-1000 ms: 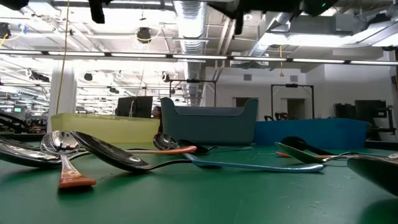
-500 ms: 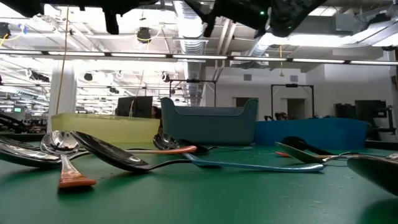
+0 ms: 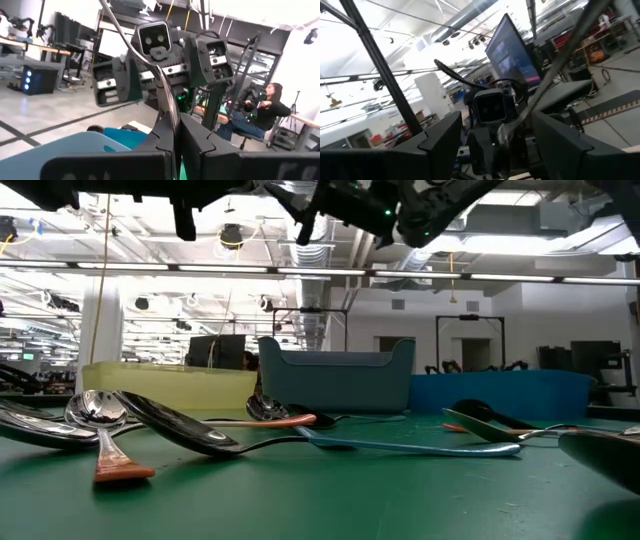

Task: Sort silverware by color (type)
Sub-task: Put the black spoon into the light blue bin

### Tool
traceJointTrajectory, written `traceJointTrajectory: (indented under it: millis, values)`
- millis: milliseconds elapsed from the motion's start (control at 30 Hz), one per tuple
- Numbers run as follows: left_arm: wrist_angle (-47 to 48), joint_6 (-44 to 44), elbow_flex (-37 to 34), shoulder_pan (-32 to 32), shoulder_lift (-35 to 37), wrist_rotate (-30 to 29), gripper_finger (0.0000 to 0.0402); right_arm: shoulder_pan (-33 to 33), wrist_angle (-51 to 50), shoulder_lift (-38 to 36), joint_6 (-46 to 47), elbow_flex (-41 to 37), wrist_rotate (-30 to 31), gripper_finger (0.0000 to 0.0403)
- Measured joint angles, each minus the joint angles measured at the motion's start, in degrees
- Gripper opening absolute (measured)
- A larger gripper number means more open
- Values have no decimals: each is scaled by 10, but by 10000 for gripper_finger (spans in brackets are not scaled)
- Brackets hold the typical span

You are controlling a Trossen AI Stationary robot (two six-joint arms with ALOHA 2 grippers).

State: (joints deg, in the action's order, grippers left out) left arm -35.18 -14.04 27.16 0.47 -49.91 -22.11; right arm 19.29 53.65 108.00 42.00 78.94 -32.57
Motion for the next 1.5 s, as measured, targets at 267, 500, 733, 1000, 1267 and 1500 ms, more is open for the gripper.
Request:
traceJointTrajectory:
  millis: [267,500,733,1000,1267,1500]
  values:
    - [0,-6,0,0,0,0,0,4,-13,32,1,44,-14,263]
    - [14,-11,0,0,0,-4,0,7,-69,32,-36,63,-9,258]
    - [16,-21,0,0,0,-6,0,7,-89,32,-54,68,-5,228]
    - [23,-46,0,0,0,-6,0,11,-97,32,-56,68,-5,106]
    - [24,-43,0,0,-15,-8,0,13,-99,31,-55,67,-23,13]
    - [27,-42,0,-1,-22,-29,4,24,-105,31,-42,67,-37,6]
